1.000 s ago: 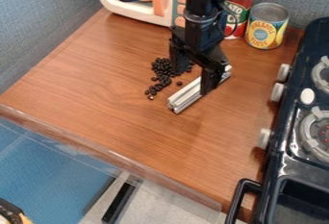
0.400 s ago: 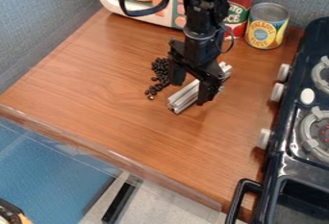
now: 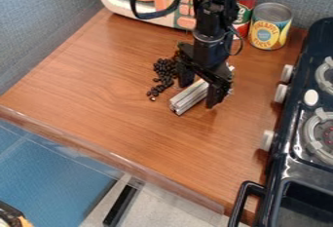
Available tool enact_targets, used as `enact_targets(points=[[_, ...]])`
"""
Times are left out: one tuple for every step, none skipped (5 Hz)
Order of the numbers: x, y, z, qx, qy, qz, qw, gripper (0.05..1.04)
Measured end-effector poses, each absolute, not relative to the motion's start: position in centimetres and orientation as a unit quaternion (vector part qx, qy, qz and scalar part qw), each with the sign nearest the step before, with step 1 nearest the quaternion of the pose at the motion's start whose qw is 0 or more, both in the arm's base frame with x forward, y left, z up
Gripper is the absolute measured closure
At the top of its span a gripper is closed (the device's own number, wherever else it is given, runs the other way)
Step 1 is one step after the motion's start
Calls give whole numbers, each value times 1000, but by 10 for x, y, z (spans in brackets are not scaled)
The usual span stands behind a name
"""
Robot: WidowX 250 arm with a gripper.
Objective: Sweep into pile
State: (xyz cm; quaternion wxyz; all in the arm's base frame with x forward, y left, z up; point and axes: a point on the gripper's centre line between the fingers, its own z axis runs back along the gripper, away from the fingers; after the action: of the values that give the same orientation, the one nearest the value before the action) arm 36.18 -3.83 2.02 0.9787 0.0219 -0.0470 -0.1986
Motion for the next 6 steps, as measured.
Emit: enact_targets(points=[[367, -40, 21, 19, -49, -193, 980, 122], [369, -41, 12, 15, -35, -195, 980, 406], [368, -40, 12, 16, -31, -185, 982, 685], [369, -40, 12, 17, -37, -191, 981, 698], [367, -42, 12, 13, -35, -194, 980, 698], [364, -47, 22, 5, -37, -190, 981, 698]])
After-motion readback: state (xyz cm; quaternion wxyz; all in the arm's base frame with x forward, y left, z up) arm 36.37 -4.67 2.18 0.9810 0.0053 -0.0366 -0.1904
